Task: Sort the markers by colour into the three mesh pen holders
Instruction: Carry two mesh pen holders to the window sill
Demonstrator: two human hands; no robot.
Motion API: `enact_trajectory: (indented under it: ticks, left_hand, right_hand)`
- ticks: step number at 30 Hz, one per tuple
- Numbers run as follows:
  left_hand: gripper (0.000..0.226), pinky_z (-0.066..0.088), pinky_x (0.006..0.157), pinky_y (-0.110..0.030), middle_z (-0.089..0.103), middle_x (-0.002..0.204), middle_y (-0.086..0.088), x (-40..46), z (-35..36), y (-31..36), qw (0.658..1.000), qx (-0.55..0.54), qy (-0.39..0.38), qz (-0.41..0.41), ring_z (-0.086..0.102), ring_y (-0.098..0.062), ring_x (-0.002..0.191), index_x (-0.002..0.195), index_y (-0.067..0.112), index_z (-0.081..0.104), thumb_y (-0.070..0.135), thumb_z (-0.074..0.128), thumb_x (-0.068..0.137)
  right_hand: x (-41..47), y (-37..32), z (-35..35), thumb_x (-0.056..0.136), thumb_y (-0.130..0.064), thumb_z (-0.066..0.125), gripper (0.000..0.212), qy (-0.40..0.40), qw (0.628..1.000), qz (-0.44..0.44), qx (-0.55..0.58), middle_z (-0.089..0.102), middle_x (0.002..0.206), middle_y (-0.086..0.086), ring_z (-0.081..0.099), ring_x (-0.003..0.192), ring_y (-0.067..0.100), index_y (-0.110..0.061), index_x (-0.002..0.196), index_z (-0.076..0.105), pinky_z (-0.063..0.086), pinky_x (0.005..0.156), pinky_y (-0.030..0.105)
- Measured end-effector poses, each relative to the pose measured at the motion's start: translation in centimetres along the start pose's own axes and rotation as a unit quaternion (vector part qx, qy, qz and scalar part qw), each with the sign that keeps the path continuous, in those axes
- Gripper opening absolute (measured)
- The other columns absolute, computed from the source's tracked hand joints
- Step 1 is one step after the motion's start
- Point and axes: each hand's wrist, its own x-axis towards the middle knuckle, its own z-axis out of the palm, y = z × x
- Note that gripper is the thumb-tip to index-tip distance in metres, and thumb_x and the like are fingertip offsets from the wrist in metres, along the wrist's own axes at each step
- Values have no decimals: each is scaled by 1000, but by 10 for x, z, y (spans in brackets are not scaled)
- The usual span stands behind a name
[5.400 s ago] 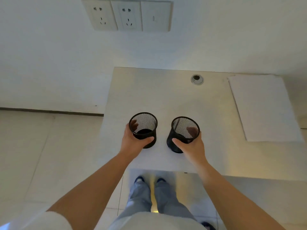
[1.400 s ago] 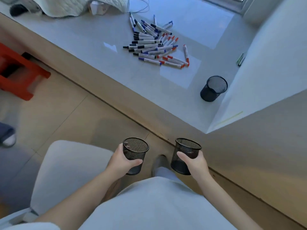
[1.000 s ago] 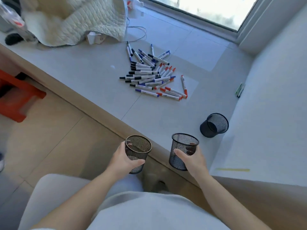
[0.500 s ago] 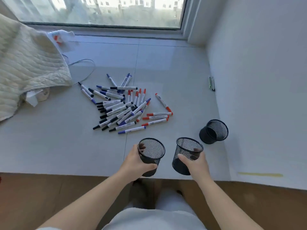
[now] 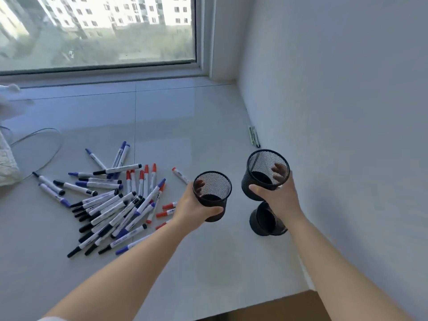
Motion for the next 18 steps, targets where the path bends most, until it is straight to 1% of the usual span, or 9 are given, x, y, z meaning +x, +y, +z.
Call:
enact_trajectory:
  ticks: [3, 6, 7, 10, 11, 13, 16, 17, 18]
  left_hand:
    - [83, 37, 80, -18, 51, 111, 19, 27, 18, 0, 999, -32, 19, -4, 49, -5, 103, 122, 29, 43, 31, 86, 50]
    - [80, 32, 66, -1, 50, 101, 28, 50, 35, -4, 998, -47, 39, -14, 50, -1, 97, 117, 32, 42, 28, 86, 50]
    - [80, 33, 65, -1, 51, 100, 28, 57, 40, -5, 998, -50, 43, -16, 51, -2, 96, 116, 32, 42, 27, 86, 50]
    - [81, 37, 77, -17, 55, 107, 19, 73, 55, -7, 998, -23, 55, -25, 51, -5, 98, 119, 31, 42, 32, 84, 50]
    - [82, 36, 78, -19, 55, 107, 18, 77, 59, -9, 998, -16, 60, -26, 51, -5, 97, 119, 31, 42, 33, 84, 50]
    - [82, 35, 78, -17, 55, 109, 16, 83, 65, -11, 997, -14, 67, -23, 50, -4, 95, 120, 30, 42, 32, 85, 50]
    - [83, 30, 70, -2, 53, 109, 16, 91, 70, -11, 998, -13, 66, -7, 46, 0, 94, 120, 29, 42, 30, 86, 50]
    - [83, 30, 70, 1, 52, 110, 15, 94, 71, -11, 998, -20, 62, 1, 46, 0, 95, 121, 28, 42, 27, 86, 51]
    - [84, 31, 74, 1, 53, 112, 14, 96, 72, -11, 998, -26, 54, 3, 48, -1, 97, 122, 27, 41, 25, 87, 51]
  right_hand:
    - [38, 14, 0, 55, -23, 87, 83, -9, 999, 6, -33, 49, 123, -10, 48, 110, 6, -25, 124, 41, 36, 93, 23]
    - [64, 34, 5, 54, -21, 88, 84, -32, 997, 14, -75, 50, 121, -11, 50, 109, 6, -21, 125, 43, 37, 93, 22]
    - [71, 41, 6, 53, -21, 88, 83, -39, 995, 15, -91, 51, 118, -12, 51, 108, 6, -22, 124, 45, 37, 92, 20]
    - [88, 55, 10, 51, -22, 88, 75, -53, 991, 16, -120, 54, 108, -15, 54, 99, 5, -27, 114, 48, 37, 85, 18]
    - [92, 59, 11, 51, -21, 88, 74, -57, 991, 18, -123, 55, 106, -16, 54, 97, 5, -29, 112, 47, 36, 84, 17]
    - [99, 67, 12, 51, -18, 89, 74, -62, 991, 22, -117, 55, 105, -15, 54, 97, 6, -29, 110, 47, 36, 84, 18]
    - [106, 74, 12, 52, -13, 89, 77, -61, 993, 36, -97, 55, 109, -11, 53, 102, 7, -25, 116, 48, 36, 88, 18]
    - [108, 75, 12, 52, -13, 89, 78, -59, 993, 42, -95, 54, 111, -11, 52, 104, 6, -24, 118, 48, 35, 89, 17]
    - [109, 77, 12, 52, -14, 89, 79, -58, 993, 49, -95, 54, 112, -11, 51, 105, 5, -25, 118, 47, 35, 89, 17]
